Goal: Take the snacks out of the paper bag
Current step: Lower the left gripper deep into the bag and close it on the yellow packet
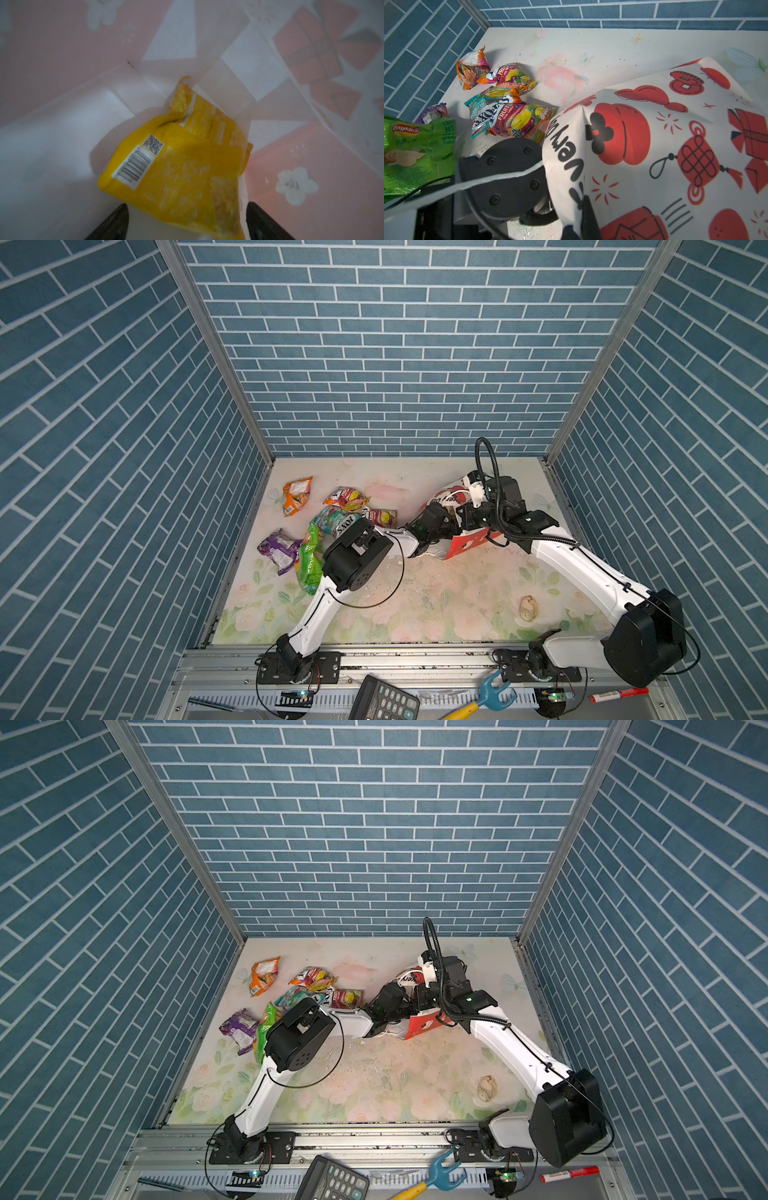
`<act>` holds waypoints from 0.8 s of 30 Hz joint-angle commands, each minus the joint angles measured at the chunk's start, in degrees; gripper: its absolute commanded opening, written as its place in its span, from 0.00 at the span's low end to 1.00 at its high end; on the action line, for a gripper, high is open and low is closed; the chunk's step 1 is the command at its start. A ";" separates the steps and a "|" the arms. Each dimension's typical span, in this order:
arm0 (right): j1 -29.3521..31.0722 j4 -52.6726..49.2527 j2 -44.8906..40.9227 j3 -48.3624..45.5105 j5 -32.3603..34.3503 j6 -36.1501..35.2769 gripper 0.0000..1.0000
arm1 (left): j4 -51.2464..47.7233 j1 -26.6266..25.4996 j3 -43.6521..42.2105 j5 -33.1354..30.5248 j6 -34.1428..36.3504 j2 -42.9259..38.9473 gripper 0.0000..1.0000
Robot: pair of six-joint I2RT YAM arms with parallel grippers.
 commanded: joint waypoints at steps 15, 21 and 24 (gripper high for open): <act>0.32 4.34 0.59 -1.55 -7.18 -1.05 0.00 | 2.59 -0.83 9.19 -3.77 -9.77 8.89 0.88; 0.32 4.90 0.55 -2.28 -7.45 -1.01 0.00 | 1.89 -0.83 11.29 -4.03 -11.84 11.00 0.60; 0.32 5.05 -0.06 -3.08 -6.97 -1.10 0.00 | 1.20 -0.74 10.81 -4.39 -11.92 10.43 0.44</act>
